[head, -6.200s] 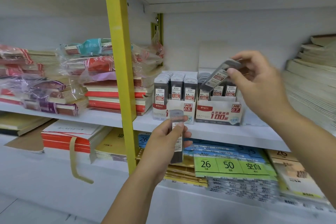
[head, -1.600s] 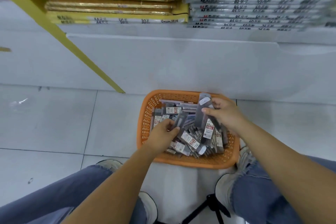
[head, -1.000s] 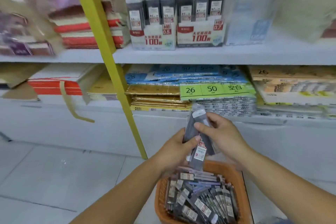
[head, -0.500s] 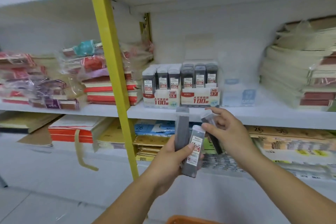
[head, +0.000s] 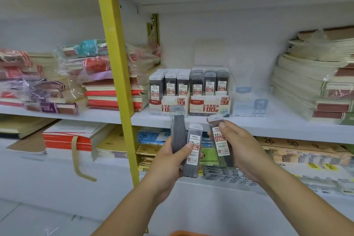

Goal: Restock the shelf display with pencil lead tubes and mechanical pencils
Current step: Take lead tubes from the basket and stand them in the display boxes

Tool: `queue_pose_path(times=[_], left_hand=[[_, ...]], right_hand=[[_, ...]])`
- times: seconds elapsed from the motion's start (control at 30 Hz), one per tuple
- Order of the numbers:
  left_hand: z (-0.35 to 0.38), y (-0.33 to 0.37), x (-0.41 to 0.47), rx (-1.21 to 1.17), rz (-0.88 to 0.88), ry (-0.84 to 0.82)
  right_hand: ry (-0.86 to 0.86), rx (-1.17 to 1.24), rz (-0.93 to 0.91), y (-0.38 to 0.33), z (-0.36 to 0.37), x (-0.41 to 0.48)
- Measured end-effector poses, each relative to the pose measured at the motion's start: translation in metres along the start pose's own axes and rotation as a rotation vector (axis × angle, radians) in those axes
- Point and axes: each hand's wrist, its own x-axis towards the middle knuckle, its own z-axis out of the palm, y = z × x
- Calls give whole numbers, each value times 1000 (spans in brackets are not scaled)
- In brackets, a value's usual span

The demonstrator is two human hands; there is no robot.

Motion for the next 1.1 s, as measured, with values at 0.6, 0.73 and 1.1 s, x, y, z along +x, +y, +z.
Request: queue_pose_path(times=[0.6, 0.73, 1.1], left_hand=[[2, 24, 18, -73, 114, 34], [-23, 36, 28, -111, 164, 94], [-74, 49, 41, -136, 197, 211]], right_hand=[[177, -51, -208, -34, 5, 15], [167, -233, -435, -88, 24, 38], [138, -930, -656, -116, 78, 112]])
